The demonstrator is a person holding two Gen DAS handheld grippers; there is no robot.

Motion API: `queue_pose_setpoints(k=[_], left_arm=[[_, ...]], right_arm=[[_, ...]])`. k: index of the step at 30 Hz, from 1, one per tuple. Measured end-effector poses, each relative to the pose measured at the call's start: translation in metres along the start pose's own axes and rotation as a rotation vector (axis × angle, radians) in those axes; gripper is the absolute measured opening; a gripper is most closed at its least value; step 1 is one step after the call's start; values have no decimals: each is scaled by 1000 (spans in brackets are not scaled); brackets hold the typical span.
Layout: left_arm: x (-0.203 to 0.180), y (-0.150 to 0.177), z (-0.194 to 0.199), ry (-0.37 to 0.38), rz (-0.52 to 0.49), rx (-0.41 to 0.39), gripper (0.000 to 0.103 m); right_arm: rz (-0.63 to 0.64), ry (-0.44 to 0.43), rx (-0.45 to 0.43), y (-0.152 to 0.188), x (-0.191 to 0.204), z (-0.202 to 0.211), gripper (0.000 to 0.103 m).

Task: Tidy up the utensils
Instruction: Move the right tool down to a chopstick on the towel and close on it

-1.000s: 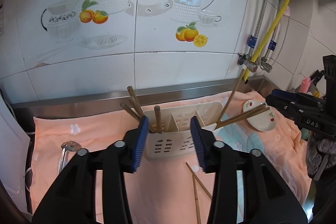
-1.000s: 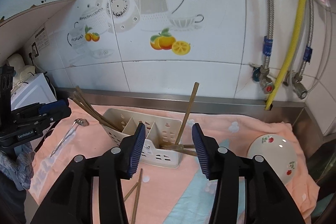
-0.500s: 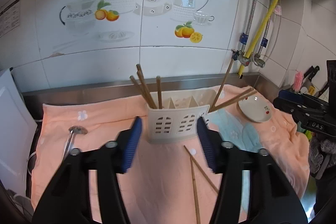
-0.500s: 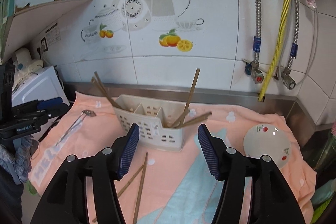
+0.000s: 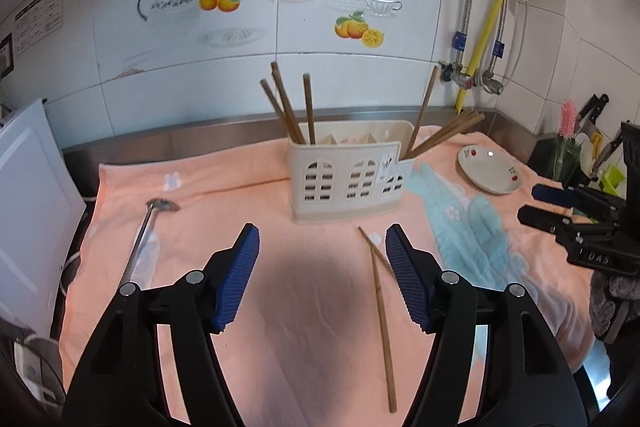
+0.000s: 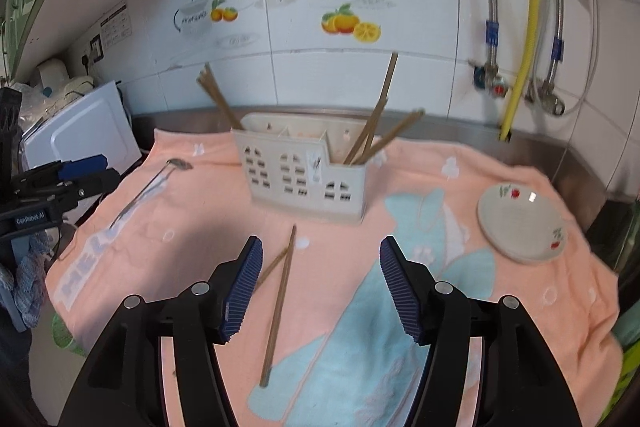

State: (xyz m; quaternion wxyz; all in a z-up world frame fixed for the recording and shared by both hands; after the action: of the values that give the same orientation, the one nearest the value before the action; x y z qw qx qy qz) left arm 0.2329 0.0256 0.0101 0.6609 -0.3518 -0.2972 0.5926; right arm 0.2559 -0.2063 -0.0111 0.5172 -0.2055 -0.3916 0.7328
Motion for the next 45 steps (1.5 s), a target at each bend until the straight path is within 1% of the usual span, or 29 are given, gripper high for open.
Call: queue_pose_setpoints(k=[3, 12, 16, 19, 21, 23, 24, 27, 29, 32, 37, 39, 41, 45], left_arm=[[1, 12, 3, -8, 8, 3, 70], [5, 39, 5, -45, 22, 21, 73], [10, 52, 4, -51, 53, 30, 74], [13, 62, 2, -66, 65, 43, 74], [15, 68, 1, -70, 74, 50, 74], [17, 74, 0, -80, 80, 58, 74], [18, 76, -1, -82, 83, 61, 74], [23, 83, -3, -93, 94, 71, 74], [27, 87, -4, -93, 108, 77, 74], [31, 92, -6, -98, 115, 89, 74], [33, 98, -10, -97, 124, 100, 74], [34, 100, -12, -94, 129, 107, 74], [34, 102, -14, -93, 128, 114, 74], [34, 106, -18, -91, 131, 125, 74]], right_arm=[[13, 5, 22, 18, 5, -6, 59], [60, 7, 48, 59, 26, -18, 59], [73, -7, 59, 76, 36, -27, 57], [74, -18, 82, 90, 43, -38, 50], [59, -31, 101, 98, 45, -47, 48], [41, -41, 122, 103, 45, -56, 41], [27, -52, 134, 107, 46, -62, 40], [16, -56, 156, 112, 47, -73, 36], [6, -63, 167, 114, 47, -79, 31], [-1, -58, 185, 117, 47, -89, 29], [-13, -52, 210, 119, 45, -100, 21], [-14, -45, 215, 119, 44, -103, 21], [-18, -44, 226, 119, 44, -107, 17], [-14, -31, 240, 122, 43, -114, 15]])
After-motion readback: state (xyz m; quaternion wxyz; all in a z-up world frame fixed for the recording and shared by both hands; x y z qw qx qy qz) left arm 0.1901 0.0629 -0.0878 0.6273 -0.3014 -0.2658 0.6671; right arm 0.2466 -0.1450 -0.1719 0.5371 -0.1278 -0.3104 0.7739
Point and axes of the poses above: each gripper's, at about its wrist camera, not at the fingertips, and z roughly against the way its jaws point, x to its left, y to its underside, the point moved 4 cm from there along -z, roughly the way its jaws point, and after that the axes turned 3 degrees about -z, right-handed, at the moved point
